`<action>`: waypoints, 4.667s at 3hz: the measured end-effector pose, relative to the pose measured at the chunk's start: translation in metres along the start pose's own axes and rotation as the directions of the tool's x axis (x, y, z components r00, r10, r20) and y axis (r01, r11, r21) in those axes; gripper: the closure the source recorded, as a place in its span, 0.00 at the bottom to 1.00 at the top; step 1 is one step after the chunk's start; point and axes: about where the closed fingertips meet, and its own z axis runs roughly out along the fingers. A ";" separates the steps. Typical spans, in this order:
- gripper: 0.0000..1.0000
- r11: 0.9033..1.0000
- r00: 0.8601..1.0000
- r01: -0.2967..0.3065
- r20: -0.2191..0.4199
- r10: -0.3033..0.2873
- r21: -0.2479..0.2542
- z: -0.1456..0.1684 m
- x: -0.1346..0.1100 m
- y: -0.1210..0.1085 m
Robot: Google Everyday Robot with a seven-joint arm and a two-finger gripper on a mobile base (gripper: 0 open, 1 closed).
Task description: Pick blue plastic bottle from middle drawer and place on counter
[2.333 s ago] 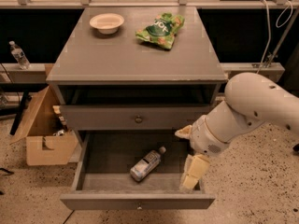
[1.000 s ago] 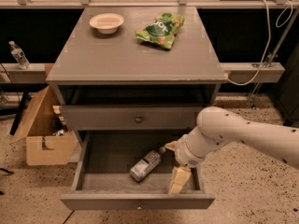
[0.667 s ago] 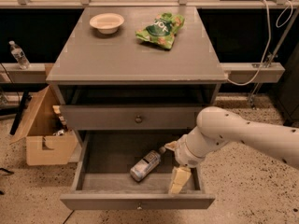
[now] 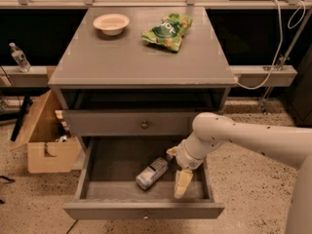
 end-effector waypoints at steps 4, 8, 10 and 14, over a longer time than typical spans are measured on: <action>0.00 0.989 0.989 0.140 0.033 -0.141 0.042 0.079 0.035 -0.065; 0.00 0.969 0.969 0.242 0.040 -0.243 0.041 0.125 0.014 -0.061; 0.18 0.968 0.968 0.249 -0.016 -0.249 -0.011 0.145 0.010 -0.069; 1.00 0.989 0.994 0.106 0.005 -0.108 0.103 0.085 0.053 -0.039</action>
Offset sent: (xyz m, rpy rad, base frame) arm 0.0709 0.0170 -0.0767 0.0319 -0.1080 0.1084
